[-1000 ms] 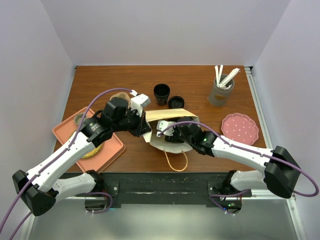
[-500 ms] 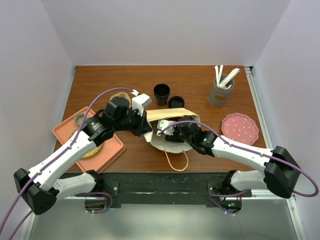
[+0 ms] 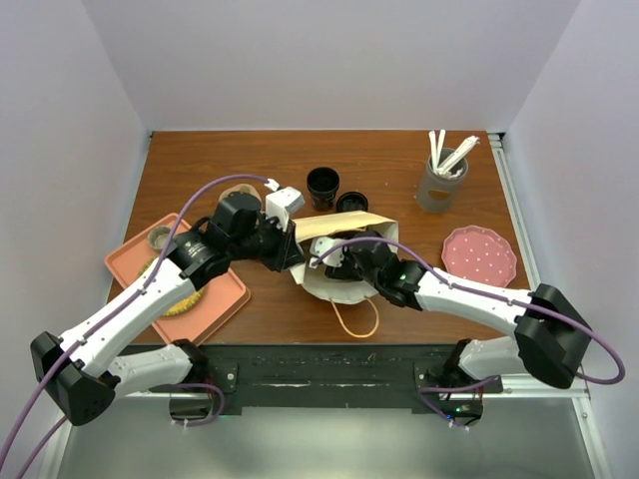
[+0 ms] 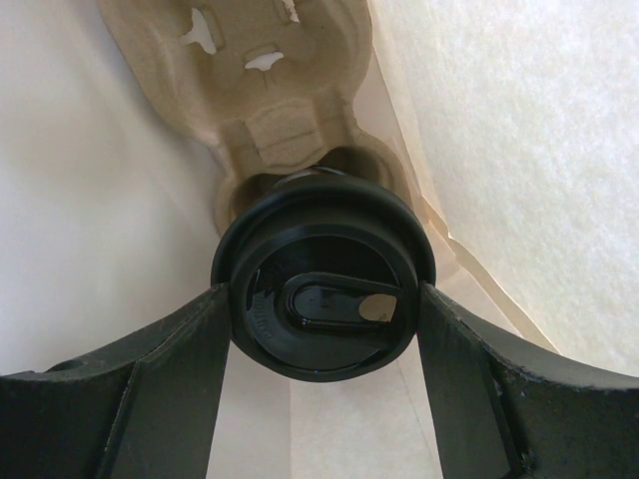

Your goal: Pack the takeout coffee

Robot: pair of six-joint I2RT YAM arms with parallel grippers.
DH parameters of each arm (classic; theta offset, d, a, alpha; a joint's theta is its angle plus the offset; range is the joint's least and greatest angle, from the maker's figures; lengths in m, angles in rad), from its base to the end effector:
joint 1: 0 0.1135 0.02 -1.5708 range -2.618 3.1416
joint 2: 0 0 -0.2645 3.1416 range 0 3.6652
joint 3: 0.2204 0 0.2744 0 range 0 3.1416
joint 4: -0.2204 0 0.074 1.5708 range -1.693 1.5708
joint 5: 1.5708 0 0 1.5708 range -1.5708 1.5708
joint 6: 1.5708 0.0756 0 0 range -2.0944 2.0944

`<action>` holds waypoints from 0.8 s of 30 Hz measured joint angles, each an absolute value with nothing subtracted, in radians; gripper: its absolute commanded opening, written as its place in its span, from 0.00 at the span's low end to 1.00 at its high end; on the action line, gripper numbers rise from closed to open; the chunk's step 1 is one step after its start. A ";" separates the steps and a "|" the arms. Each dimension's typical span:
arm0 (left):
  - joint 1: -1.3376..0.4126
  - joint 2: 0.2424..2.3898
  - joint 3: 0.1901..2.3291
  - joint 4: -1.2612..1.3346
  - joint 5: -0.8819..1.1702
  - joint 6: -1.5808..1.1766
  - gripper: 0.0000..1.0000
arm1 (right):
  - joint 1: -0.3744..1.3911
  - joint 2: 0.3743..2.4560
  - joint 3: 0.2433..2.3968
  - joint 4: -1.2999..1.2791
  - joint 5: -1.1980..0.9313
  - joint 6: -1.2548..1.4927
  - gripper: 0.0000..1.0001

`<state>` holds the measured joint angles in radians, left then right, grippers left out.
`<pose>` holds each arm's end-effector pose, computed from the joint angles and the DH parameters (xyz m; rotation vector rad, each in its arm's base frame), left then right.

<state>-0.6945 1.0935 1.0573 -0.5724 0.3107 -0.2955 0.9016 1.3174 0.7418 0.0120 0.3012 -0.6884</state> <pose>0.2065 -0.2021 0.3152 0.6353 2.2005 -0.8806 0.2251 0.2485 0.1960 -1.3793 1.5996 -0.1942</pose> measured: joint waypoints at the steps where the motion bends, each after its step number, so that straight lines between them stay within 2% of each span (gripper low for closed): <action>1: -0.694 1.096 1.059 -0.574 0.311 -0.295 0.12 | 0.902 1.321 0.742 0.017 0.301 -0.688 0.55; 7: -0.694 1.100 1.065 -0.585 0.311 -0.295 0.13 | 0.899 1.339 0.742 0.044 0.305 -0.688 0.63; 12: -0.694 1.102 1.066 -0.588 0.311 -0.295 0.14 | 0.897 1.359 0.742 0.073 0.306 -0.688 0.65; 15: -0.694 1.102 1.066 -0.592 0.311 -0.295 0.16 | 0.897 1.367 0.742 0.086 0.307 -0.688 0.74; 18: -0.694 1.103 1.068 -0.595 0.311 -0.295 0.18 | 0.897 1.370 0.742 0.092 0.310 -0.687 0.88; 19: -0.694 1.103 1.070 -0.595 0.314 -0.296 0.19 | 0.897 1.372 0.742 0.090 0.307 -0.680 0.97; 24: -0.695 1.103 1.075 -0.594 0.321 -0.300 0.21 | 0.897 1.388 0.742 0.082 0.305 -0.673 0.97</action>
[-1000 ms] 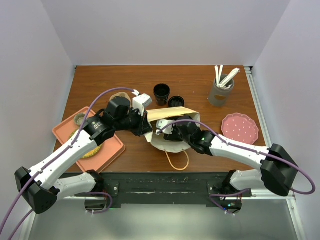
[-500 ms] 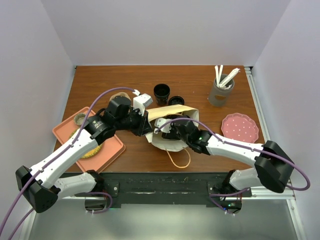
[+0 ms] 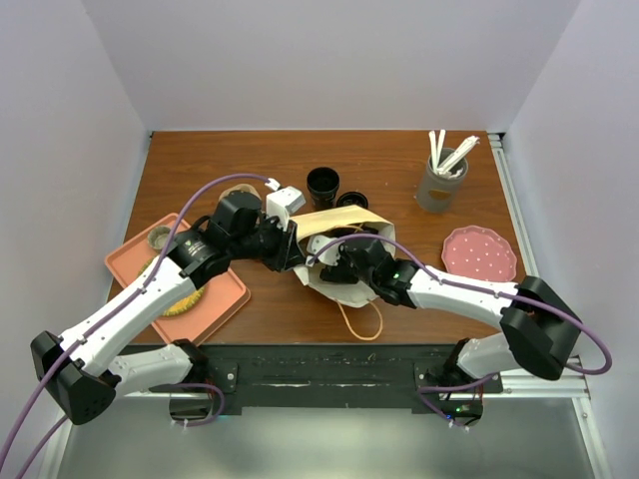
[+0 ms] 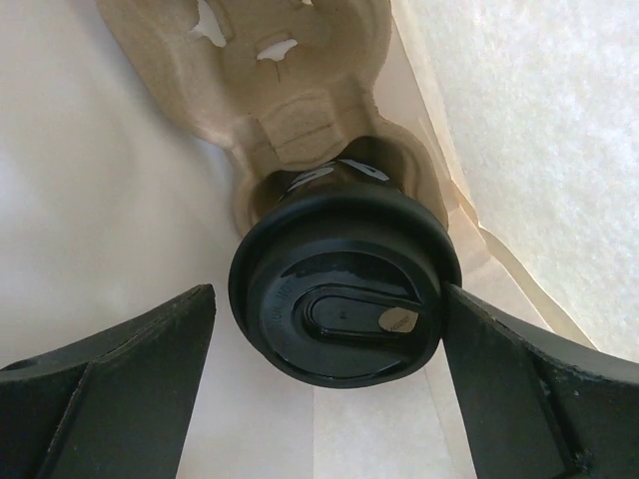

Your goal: Pack the takeout coffee

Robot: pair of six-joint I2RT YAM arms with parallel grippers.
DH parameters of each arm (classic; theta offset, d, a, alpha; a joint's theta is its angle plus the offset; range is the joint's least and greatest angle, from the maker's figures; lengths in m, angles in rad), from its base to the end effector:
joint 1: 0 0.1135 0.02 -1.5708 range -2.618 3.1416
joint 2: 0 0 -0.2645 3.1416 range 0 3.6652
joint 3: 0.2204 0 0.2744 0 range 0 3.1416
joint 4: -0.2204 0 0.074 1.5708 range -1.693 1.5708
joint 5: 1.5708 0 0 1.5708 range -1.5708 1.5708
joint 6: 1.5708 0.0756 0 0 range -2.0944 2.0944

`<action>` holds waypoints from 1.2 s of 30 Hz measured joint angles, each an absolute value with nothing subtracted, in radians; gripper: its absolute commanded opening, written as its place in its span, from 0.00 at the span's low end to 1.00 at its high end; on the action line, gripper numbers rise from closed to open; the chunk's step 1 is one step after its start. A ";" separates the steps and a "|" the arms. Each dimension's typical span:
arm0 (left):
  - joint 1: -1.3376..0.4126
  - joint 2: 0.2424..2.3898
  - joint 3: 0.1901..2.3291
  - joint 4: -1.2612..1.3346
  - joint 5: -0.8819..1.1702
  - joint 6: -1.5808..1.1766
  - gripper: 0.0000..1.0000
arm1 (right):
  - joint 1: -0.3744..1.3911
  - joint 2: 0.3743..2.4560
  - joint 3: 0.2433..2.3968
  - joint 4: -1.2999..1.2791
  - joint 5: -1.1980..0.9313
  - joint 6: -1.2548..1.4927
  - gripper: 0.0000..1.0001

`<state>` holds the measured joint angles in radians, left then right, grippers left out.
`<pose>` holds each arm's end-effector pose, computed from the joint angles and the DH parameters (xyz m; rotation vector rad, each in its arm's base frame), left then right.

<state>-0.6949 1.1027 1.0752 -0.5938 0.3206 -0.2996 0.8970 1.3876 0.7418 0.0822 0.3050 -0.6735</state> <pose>0.2063 -0.2030 0.3173 0.6384 2.2154 -0.8898 0.2332 0.2556 0.1823 -1.3614 1.6138 -0.1921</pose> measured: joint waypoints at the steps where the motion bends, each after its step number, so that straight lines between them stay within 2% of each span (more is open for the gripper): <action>1: -0.695 1.103 1.075 -0.594 0.321 -0.300 0.21 | 0.896 1.387 0.742 0.080 0.305 -0.673 0.97; 16: -0.695 1.124 1.091 -0.585 0.326 -0.334 0.24 | 0.877 1.353 0.820 -0.110 0.276 -0.670 0.98; 36: -0.694 1.200 1.253 -0.693 0.310 -0.383 0.36 | 0.862 1.345 1.018 -0.495 0.182 -0.586 0.99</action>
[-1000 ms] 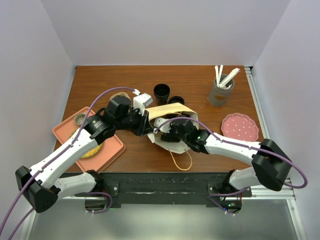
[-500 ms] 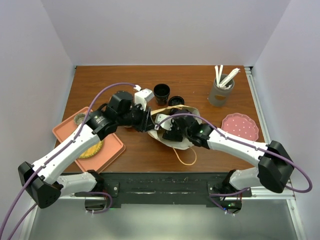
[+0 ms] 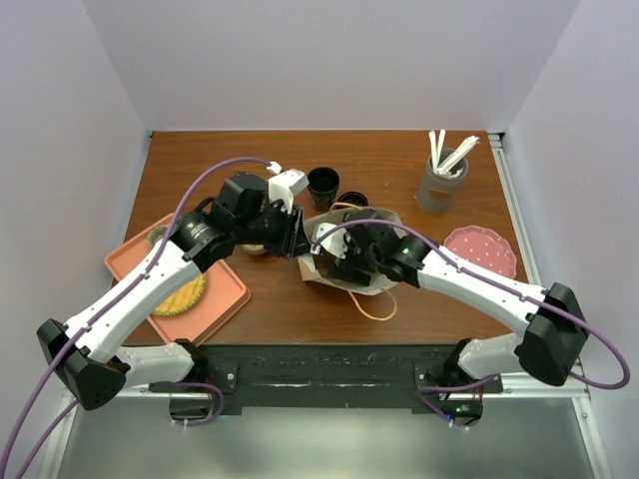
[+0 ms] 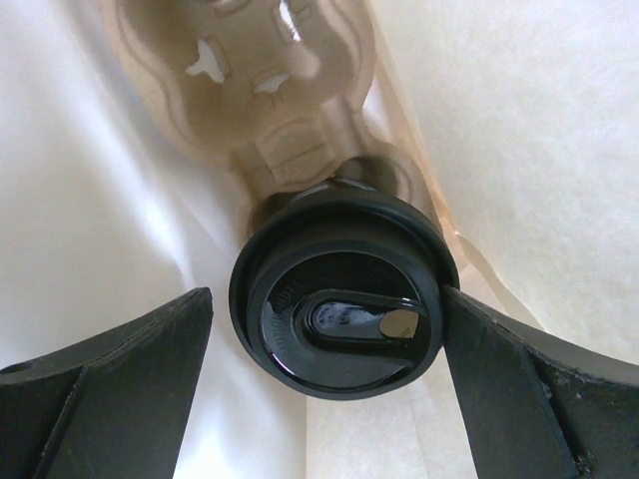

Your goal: Pack the takeout coffee

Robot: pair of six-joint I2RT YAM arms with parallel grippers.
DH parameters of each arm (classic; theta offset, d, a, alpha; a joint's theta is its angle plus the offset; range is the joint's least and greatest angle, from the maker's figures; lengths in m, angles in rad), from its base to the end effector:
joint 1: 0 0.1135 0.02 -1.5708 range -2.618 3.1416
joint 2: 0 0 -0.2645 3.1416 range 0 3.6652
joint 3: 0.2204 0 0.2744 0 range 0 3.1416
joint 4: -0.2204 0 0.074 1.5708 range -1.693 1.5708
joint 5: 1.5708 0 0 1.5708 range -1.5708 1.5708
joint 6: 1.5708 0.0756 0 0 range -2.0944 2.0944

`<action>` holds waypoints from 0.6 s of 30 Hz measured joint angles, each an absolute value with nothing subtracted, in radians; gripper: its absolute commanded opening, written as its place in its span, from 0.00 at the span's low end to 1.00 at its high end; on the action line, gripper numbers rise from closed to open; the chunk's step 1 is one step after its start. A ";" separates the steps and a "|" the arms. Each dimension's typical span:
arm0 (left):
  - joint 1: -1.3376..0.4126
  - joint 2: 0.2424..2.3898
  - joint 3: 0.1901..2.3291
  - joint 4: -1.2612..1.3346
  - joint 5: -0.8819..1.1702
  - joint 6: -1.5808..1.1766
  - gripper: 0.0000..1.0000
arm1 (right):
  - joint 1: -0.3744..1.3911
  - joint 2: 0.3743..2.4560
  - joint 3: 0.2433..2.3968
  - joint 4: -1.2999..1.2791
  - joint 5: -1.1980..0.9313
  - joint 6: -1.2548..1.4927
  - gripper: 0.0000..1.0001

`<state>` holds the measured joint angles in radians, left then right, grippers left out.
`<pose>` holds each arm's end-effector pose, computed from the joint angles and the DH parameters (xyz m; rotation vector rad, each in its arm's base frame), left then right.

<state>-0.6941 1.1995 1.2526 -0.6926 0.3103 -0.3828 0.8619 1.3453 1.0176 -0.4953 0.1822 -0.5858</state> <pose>0.2200 -0.2131 0.3470 0.5425 2.2751 -0.9140 0.2282 0.2450 0.2331 -1.5099 1.8369 -0.0867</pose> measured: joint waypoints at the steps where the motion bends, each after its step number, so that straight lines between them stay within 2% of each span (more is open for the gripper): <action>1: -0.694 1.200 1.257 -0.696 0.310 -0.384 0.36 | 0.862 1.345 1.029 -0.512 0.181 -0.583 0.99; 18: -0.690 1.201 1.266 -0.701 0.307 -0.406 0.49 | 0.837 1.365 1.113 -0.677 0.094 -0.568 0.99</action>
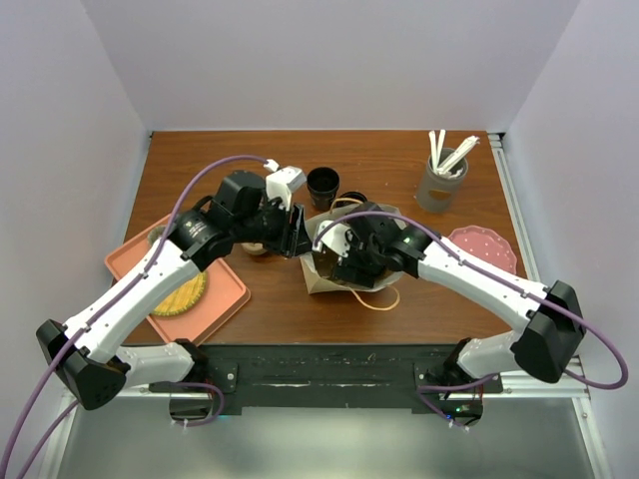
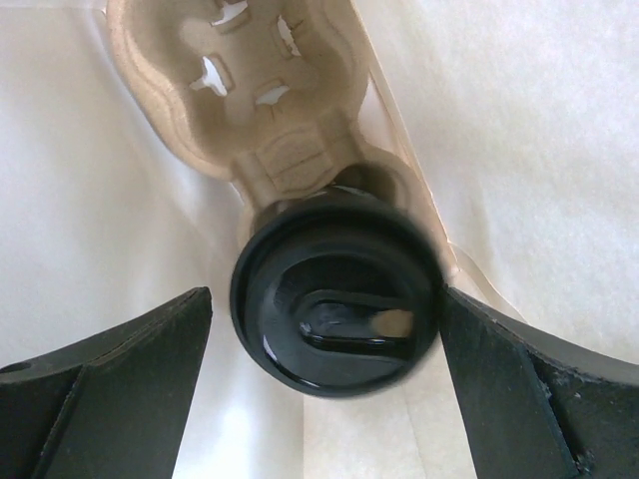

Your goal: Pack the takeout coffee

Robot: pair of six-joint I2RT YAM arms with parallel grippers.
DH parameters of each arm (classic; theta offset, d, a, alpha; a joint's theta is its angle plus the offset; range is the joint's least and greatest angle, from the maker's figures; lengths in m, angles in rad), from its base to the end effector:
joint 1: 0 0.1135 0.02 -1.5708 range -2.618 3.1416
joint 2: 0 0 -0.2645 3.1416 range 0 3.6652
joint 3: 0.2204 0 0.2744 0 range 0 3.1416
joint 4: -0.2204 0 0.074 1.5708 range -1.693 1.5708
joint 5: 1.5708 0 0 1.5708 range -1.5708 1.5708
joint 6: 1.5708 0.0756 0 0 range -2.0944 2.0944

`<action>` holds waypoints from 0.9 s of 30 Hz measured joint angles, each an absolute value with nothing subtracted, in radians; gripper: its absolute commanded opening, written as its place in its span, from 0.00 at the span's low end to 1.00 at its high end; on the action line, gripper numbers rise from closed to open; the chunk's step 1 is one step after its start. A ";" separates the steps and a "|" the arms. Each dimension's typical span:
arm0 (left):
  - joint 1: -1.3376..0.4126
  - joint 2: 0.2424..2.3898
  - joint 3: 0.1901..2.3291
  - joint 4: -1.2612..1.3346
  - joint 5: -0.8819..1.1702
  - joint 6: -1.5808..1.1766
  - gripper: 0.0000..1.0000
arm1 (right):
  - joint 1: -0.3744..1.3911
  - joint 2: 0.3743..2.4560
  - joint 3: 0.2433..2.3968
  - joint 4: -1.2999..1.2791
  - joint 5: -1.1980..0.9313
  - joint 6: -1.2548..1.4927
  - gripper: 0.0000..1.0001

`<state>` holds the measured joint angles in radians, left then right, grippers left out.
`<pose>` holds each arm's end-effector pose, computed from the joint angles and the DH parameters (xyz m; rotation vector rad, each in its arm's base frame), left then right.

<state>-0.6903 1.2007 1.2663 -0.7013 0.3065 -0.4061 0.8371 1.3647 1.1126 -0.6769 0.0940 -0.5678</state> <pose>0.2207 -0.2119 0.3508 0.5101 2.2820 -0.9207 0.2259 0.2400 0.2441 -1.5813 1.9285 -0.0050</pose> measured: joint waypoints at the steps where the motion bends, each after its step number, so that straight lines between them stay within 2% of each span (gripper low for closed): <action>1: -0.688 1.201 1.267 -0.701 0.305 -0.406 0.50 | 0.834 1.370 1.120 -0.683 0.089 -0.568 0.99; 17: -0.681 1.219 1.308 -0.715 0.258 -0.399 0.55 | 0.804 1.403 1.177 -0.719 0.059 -0.569 0.99; 27: -0.678 1.234 1.362 -0.739 0.191 -0.371 0.64 | 0.783 1.441 1.254 -0.752 0.053 -0.575 0.99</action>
